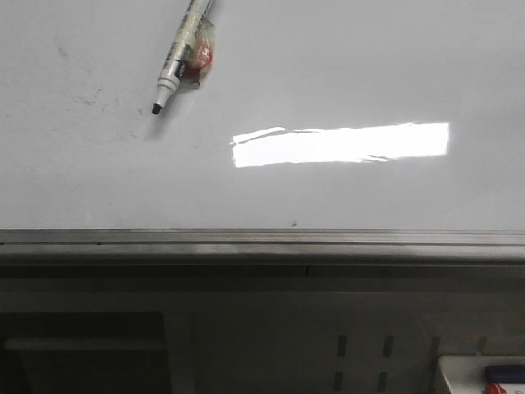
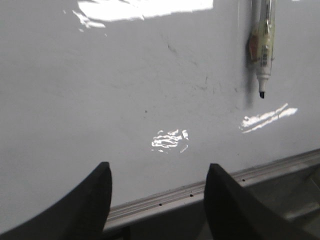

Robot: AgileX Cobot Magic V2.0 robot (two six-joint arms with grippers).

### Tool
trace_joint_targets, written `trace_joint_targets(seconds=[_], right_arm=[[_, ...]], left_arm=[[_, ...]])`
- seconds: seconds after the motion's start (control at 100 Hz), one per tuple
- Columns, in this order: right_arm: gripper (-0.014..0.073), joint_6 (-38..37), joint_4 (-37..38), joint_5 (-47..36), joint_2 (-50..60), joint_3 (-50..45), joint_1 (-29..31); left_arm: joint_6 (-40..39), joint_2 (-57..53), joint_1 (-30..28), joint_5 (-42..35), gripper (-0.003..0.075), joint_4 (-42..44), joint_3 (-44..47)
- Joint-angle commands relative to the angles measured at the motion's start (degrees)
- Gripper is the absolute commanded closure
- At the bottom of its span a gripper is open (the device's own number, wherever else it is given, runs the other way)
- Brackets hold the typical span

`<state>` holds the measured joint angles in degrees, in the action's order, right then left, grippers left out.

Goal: Write number 4 on whiteboard

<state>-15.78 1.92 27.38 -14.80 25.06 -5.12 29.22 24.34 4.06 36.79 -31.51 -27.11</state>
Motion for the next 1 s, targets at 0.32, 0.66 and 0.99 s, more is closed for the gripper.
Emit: trace_joint_targets(seconds=[0.32,0.66,0.99], right_arm=[[0.0234,6.2,-6.0,-3.3,-1.0,2.0,0.5],[0.0234,6.2,-6.0,-3.3,-1.0,2.0,0.5],[0.0234,6.2,-6.0,-2.2,-1.0,2.0,0.5]], left_arm=[[0.1,22.9,13.3,-4.8,0.0384,-2.0,-15.5],[-0.1,37.0,28.5,-20.5,0.0384,-3.1,-21.3],[-0.1,46.4,31.1,-27.5,0.0384,-4.7,-21.5]])
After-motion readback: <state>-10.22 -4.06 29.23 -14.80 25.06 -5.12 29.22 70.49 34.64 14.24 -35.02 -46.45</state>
